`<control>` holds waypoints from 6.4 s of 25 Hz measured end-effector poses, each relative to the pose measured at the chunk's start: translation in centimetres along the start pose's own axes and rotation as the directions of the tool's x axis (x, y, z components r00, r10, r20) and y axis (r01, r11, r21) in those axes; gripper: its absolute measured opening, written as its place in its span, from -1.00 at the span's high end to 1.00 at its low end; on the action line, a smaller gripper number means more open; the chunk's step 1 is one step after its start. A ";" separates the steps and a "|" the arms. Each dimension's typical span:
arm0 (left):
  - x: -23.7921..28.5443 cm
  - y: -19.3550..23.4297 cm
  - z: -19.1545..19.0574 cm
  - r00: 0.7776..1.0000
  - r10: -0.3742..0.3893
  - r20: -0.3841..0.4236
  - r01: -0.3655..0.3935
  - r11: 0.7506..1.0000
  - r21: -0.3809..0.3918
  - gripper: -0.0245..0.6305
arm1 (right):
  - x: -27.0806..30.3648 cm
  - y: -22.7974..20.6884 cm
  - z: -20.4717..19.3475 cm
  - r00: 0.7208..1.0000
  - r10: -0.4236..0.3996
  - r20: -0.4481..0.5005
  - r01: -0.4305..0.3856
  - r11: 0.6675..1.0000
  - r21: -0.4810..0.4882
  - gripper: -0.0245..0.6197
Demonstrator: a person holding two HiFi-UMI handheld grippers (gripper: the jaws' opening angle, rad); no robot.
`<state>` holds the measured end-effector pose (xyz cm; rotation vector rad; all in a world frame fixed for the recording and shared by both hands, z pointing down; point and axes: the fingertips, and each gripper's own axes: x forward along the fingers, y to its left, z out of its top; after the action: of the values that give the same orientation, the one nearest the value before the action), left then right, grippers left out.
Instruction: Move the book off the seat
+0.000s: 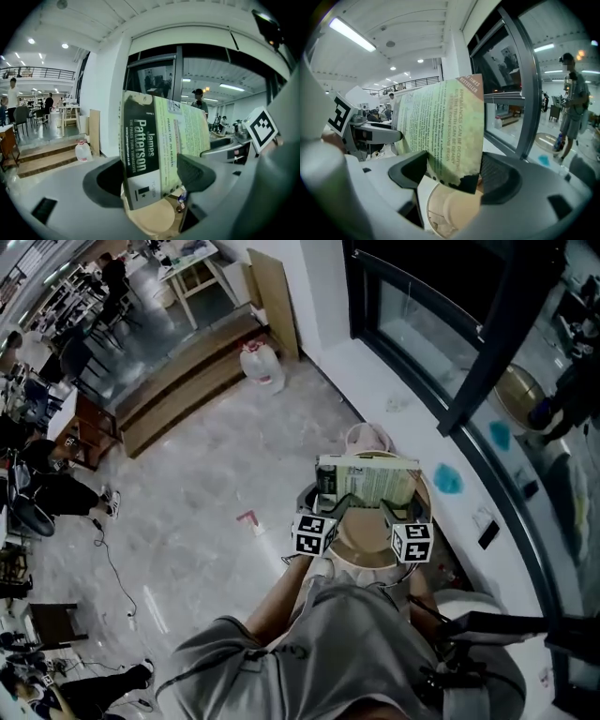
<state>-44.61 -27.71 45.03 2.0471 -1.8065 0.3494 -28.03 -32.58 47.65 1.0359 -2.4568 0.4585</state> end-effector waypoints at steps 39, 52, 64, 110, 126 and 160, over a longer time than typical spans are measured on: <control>18.2 2.9 -44.8 0.732 -0.238 -0.639 0.094 0.963 -0.252 -0.17 | 17.0 -3.3 -44.1 0.809 0.028 -0.586 0.223 0.909 0.351 -0.16; 19.1 4.3 -49.9 0.735 -0.098 -0.671 -0.062 0.976 -0.210 -0.18 | 18.4 -2.8 -48.9 0.790 0.010 -0.613 0.248 0.909 0.335 -0.16; 17.8 4.3 -46.5 0.805 -0.063 -0.590 -0.034 0.988 -0.152 -0.18 | 18.0 -2.2 -45.0 0.865 -0.072 -0.496 0.192 0.962 0.194 -0.16; -3.4 -3.9 24.2 0.868 -0.065 0.492 0.007 0.993 0.120 -0.18 | -7.5 3.7 24.6 0.846 -0.125 0.518 0.201 0.975 -0.092 -0.14; -3.9 -4.4 24.1 0.856 -0.085 0.510 0.052 0.996 0.079 -0.14 | -9.3 2.5 23.1 0.846 -0.189 0.499 0.258 0.964 -0.071 -0.14; -11.6 -42.3 13.4 0.439 -0.866 0.240 0.810 0.497 0.312 -0.14 | -47.9 -5.8 1.0 0.276 -0.935 0.223 0.882 0.338 0.327 -0.14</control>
<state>-5.34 -19.22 22.85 2.9640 -0.6356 -0.2378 6.01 -8.59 23.21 2.5541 -1.5670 -0.0037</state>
